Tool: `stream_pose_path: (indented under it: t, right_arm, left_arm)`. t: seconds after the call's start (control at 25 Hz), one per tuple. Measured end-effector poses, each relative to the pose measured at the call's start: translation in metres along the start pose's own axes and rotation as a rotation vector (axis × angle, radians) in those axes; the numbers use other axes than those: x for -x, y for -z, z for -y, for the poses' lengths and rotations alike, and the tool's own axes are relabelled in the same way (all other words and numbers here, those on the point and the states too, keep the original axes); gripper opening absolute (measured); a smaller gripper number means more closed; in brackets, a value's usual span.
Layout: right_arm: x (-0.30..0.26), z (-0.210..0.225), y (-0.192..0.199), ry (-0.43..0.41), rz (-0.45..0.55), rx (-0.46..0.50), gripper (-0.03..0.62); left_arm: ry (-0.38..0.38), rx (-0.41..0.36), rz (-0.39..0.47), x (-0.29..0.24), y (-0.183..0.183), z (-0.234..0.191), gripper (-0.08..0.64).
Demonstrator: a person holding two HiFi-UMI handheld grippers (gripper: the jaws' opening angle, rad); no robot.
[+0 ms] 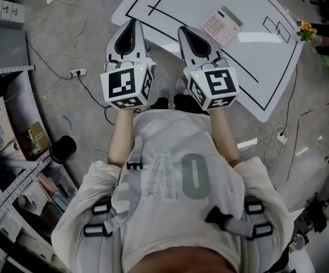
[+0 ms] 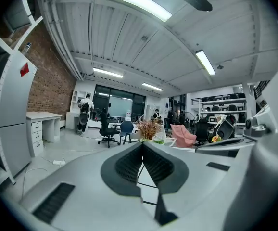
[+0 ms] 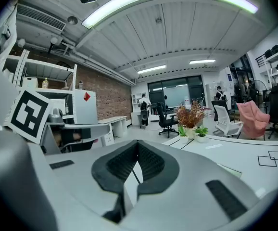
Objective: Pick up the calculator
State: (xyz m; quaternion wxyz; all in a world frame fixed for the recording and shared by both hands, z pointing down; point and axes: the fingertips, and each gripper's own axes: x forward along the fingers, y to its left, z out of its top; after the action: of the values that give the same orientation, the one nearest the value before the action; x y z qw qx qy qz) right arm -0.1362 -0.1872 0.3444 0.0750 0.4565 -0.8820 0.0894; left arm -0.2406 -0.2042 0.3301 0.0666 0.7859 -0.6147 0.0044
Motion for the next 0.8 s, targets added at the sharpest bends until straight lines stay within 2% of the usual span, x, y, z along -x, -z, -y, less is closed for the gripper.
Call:
stream_pose_path:
  t: [0.24, 0.44, 0.52, 0.6, 0.72, 0.8]
  right_arm:
    - [-0.009, 0.003, -0.006, -0.011, 0.007, 0.023, 0.006]
    - [0.004, 0.029, -0.011, 0.033, 0.029, 0.025, 0.006]
    - [0.018, 0.054, -0.015, 0.078, 0.048, 0.044, 0.006]
    - [0.039, 0.087, -0.020, 0.159, 0.079, 0.054, 0.006]
    - [0.078, 0.136, -0.021, 0.293, 0.111, 0.000, 0.006]
    - [0.099, 0.161, -0.011, 0.328, 0.111, -0.039, 0.006]
  left_arm:
    - [-0.014, 0.001, 0.017, -0.007, -0.008, -0.004, 0.021]
    - [0.032, 0.006, 0.013, -0.018, -0.009, 0.024, 0.021]
    - [0.067, 0.001, 0.011, -0.028, -0.009, 0.046, 0.021]
    - [0.123, -0.013, 0.010, -0.038, -0.010, 0.073, 0.021]
    - [0.204, -0.045, 0.007, -0.055, -0.012, 0.114, 0.021]
    - [0.249, -0.045, 0.010, -0.064, -0.012, 0.142, 0.021]
